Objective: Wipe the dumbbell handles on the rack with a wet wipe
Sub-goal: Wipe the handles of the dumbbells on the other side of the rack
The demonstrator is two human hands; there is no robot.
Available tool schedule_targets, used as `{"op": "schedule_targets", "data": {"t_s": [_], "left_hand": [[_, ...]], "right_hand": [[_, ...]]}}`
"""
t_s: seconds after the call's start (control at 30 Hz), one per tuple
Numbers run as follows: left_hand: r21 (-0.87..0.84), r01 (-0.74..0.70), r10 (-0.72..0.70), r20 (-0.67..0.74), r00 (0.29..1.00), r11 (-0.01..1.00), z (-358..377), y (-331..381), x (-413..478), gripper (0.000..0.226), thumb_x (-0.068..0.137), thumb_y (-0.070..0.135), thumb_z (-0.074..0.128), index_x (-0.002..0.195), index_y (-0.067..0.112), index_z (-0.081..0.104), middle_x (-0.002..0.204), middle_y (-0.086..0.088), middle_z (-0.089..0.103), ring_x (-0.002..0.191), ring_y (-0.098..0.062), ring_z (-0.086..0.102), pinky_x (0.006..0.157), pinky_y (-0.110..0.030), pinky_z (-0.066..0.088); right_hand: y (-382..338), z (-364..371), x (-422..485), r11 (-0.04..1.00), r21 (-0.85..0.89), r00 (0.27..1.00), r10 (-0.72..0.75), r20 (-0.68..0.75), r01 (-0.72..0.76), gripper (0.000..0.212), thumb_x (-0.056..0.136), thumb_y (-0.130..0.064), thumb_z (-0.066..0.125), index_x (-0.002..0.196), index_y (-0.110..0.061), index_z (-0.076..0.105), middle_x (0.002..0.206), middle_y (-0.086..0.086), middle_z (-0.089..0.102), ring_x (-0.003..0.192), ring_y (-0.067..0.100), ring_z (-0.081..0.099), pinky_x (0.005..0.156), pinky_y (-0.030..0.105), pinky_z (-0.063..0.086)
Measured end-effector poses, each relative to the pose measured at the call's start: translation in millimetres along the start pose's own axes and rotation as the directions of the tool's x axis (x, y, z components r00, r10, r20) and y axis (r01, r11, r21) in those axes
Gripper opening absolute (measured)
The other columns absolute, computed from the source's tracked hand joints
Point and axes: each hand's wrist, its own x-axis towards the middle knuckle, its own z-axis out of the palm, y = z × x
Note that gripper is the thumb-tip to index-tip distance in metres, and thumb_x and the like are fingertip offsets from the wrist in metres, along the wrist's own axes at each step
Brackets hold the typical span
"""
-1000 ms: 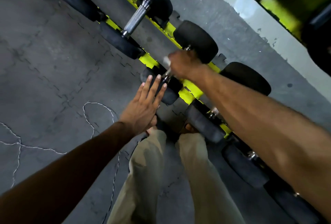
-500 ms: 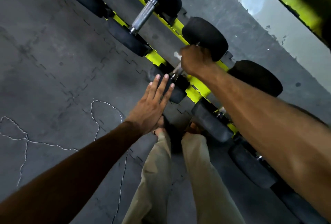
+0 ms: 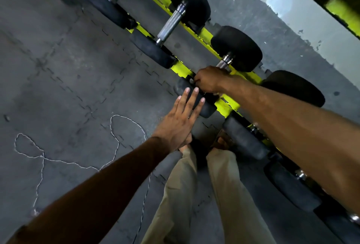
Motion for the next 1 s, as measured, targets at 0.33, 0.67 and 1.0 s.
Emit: {"op": "schedule_targets", "data": {"t_s": [0.33,0.67,1.0], "left_hand": [[-0.004,-0.016,0.016,0.039,0.999,1.0,-1.3,-9.0,0.0,0.128,0.081,0.052,0.073,0.164,0.003,-0.011,0.168,-0.031,-0.017,0.158,-0.049,-0.007,0.128,-0.054,0.017],[-0.025,-0.037,0.038,0.047,0.998,0.999,-0.4,-8.9,-1.5,0.123,0.08,0.048,0.07,0.165,0.003,-0.007,0.168,-0.031,-0.018,0.158,-0.049,-0.009,0.128,-0.056,0.017],[-0.045,-0.044,0.044,0.014,0.999,0.998,0.5,-9.2,-3.6,0.12,0.08,0.047,0.066,0.165,0.003,-0.005,0.169,-0.031,-0.017,0.158,-0.049,-0.01,0.128,-0.055,0.016]], "right_hand": [[41.1,44.6,-24.0,0.978,-0.08,0.855,-0.207,-0.476,0.193,0.032,0.097,-0.038,0.039,0.1,-0.022,0.066,0.1,0.003,0.068,0.092,0.03,0.066,0.066,0.04,0.055],[3.9,74.9,-28.5,0.785,0.619,0.643,0.46,-0.612,0.027,0.009,0.09,-0.016,0.062,0.096,-0.011,0.06,0.1,0.01,0.066,0.088,0.03,0.062,0.068,0.037,0.044],[43.3,58.1,14.9,-0.621,0.714,0.71,0.658,0.251,0.324,0.026,0.104,-0.016,0.036,0.093,-0.019,0.06,0.088,0.001,0.071,0.076,0.016,0.065,0.07,0.029,0.051]]}}
